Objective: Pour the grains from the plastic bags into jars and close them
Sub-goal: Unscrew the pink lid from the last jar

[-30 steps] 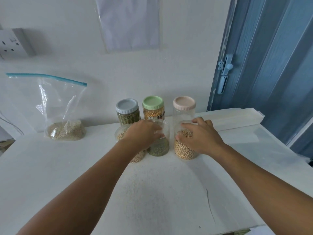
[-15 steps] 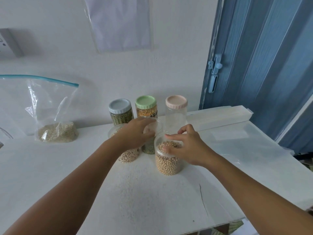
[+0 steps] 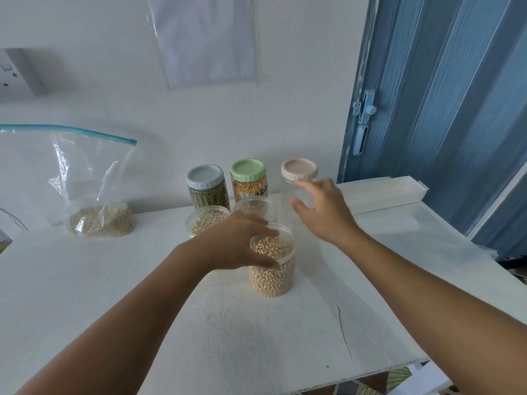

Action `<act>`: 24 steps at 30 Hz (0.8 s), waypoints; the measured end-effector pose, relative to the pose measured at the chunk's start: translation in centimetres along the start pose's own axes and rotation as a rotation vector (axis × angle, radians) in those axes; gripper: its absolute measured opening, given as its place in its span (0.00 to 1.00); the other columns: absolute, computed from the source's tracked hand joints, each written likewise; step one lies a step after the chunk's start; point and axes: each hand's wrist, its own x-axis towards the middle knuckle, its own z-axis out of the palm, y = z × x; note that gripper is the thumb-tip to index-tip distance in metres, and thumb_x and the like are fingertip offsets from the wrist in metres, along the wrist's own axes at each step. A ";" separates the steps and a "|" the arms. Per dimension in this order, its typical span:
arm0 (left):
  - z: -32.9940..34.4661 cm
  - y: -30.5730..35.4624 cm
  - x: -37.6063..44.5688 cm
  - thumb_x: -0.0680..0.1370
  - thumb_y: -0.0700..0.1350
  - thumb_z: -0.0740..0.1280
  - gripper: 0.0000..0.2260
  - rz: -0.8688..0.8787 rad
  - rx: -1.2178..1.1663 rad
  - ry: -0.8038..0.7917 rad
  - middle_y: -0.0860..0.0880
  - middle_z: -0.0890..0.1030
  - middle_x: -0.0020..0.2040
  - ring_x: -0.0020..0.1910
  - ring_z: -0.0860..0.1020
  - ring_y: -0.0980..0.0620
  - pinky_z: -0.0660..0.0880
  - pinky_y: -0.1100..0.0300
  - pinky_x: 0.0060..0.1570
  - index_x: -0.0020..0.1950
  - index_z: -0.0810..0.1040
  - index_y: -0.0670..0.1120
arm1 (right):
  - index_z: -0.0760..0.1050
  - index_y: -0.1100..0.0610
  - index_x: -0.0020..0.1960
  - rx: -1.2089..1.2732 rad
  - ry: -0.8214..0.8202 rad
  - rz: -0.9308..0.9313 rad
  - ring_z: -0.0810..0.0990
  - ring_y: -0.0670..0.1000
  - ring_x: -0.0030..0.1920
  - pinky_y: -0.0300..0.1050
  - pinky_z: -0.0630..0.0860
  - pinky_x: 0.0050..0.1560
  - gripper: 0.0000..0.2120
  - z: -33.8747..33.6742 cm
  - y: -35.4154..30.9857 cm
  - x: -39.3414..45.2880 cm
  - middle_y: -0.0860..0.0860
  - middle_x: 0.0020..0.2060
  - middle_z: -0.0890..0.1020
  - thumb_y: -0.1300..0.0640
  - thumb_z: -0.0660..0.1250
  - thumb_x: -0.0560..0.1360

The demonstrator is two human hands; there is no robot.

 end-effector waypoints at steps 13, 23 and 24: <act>0.1 0.2 0.3 0.73 0.66 0.74 0.32 -0.035 -0.054 -0.015 0.54 0.71 0.77 0.75 0.65 0.52 0.60 0.53 0.70 0.76 0.74 0.60 | 0.62 0.38 0.79 -0.254 -0.227 0.149 0.70 0.64 0.69 0.55 0.72 0.65 0.30 0.1 0.5 7.8 0.59 0.72 0.62 0.36 0.65 0.80; -0.1 0.4 0.3 0.73 0.65 0.75 0.32 -0.023 -0.054 -0.009 0.53 0.70 0.77 0.75 0.65 0.52 0.57 0.56 0.65 0.76 0.74 0.58 | 0.73 0.41 0.73 -0.166 -0.122 0.134 0.77 0.60 0.52 0.50 0.75 0.57 0.18 0.2 0.9 7.3 0.57 0.66 0.64 0.46 0.64 0.83; -0.1 0.4 0.3 0.73 0.65 0.75 0.32 -0.022 -0.055 -0.013 0.53 0.71 0.77 0.75 0.65 0.51 0.57 0.56 0.65 0.76 0.74 0.58 | 0.74 0.41 0.72 -0.168 -0.128 0.140 0.77 0.58 0.49 0.48 0.74 0.55 0.18 -0.1 0.8 6.9 0.57 0.66 0.63 0.46 0.65 0.83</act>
